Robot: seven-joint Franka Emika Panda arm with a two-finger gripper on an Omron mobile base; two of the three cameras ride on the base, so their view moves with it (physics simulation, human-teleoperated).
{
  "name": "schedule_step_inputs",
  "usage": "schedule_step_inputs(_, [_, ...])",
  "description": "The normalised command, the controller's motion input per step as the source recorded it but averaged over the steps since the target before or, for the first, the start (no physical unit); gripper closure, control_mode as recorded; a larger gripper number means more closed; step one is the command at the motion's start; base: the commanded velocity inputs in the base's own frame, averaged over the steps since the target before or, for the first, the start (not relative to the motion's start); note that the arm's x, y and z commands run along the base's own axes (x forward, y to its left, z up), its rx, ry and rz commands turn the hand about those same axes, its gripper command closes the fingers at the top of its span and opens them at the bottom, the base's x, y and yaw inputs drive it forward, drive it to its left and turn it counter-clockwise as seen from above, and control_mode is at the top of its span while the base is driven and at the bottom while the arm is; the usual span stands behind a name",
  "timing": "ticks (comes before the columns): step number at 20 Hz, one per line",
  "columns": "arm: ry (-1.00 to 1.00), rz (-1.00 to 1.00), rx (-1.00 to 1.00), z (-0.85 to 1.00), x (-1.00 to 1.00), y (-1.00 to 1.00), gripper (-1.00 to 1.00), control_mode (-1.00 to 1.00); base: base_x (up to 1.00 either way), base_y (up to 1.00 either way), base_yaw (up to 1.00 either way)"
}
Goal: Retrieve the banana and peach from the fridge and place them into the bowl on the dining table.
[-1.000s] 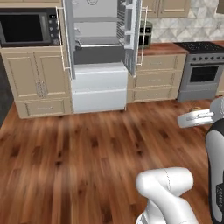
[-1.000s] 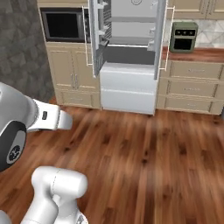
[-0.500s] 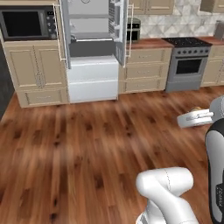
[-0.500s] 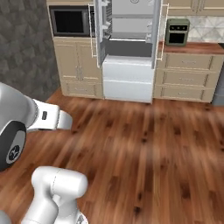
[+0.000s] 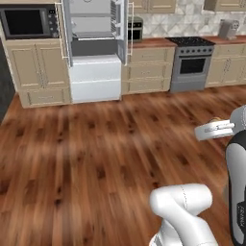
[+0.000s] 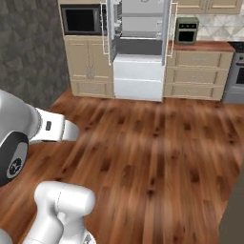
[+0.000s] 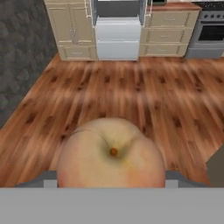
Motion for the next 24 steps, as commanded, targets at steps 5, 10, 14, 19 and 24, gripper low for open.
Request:
schedule_step_inputs(5, [0.00,0.00,0.00,0.00,0.00,0.00,1.00,1.00,-1.00,-0.28,-0.05])
schedule_step_inputs(10, [0.00,0.00,0.00,0.00,0.00,0.00,1.00,1.00,-1.00,-0.44,-0.06])
schedule_step_inputs(14, [0.00,0.00,0.00,0.00,0.00,0.00,1.00,1.00,-1.00,-0.46,-0.05])
schedule_step_inputs(19, [0.00,0.00,0.00,0.00,0.00,0.00,1.00,1.00,-0.87,-0.89,-0.10])
schedule_step_inputs(24, [0.00,0.00,0.00,0.00,0.00,0.00,1.00,1.00,-0.63,-1.00,-0.14])
